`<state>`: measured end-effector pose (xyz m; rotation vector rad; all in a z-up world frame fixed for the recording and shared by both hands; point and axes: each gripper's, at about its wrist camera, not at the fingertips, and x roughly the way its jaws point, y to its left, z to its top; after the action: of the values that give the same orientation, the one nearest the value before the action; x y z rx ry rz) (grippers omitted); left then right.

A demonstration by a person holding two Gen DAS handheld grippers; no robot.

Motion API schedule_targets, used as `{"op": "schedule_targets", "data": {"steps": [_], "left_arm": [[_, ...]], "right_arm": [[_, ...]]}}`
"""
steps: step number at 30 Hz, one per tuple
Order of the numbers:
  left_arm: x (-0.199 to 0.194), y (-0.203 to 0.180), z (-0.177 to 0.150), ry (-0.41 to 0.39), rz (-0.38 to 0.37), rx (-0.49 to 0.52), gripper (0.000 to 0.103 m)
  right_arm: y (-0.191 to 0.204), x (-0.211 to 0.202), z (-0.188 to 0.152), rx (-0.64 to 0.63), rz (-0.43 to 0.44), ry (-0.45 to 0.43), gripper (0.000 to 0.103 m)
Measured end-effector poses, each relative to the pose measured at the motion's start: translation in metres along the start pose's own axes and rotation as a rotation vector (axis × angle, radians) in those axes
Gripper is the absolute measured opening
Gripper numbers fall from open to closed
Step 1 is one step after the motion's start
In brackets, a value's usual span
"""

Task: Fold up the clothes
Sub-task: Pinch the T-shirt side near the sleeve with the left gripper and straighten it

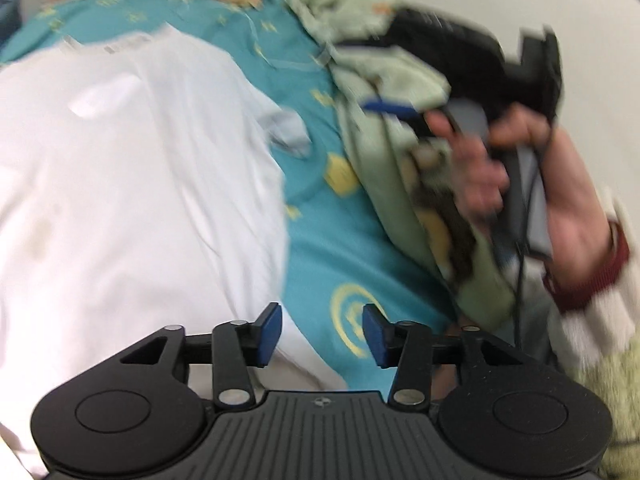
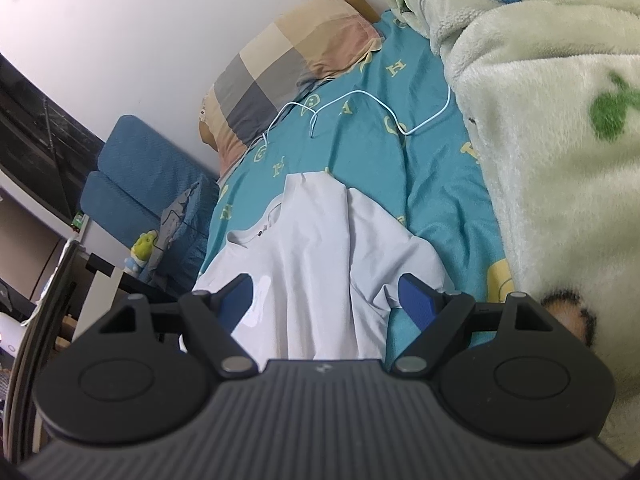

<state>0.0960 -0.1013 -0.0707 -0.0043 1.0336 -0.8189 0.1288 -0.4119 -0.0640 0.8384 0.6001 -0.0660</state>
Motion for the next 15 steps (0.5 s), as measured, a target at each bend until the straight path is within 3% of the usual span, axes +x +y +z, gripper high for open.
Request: {"op": "schedule_targets", "data": {"steps": [5, 11, 15], "left_arm": [[0.009, 0.017, 0.006, -0.099, 0.105, -0.020, 0.058], [0.003, 0.048, -0.001, -0.115, 0.154, -0.101, 0.062], [-0.009, 0.063, 0.000, -0.149, 0.155, -0.142, 0.065]], "right_arm": [[-0.001, 0.004, -0.002, -0.008, -0.011, -0.001, 0.082], [-0.005, 0.011, -0.001, 0.000, -0.020, -0.012, 0.082], [-0.019, 0.015, 0.006, 0.085, -0.011, -0.045, 0.082]]}}
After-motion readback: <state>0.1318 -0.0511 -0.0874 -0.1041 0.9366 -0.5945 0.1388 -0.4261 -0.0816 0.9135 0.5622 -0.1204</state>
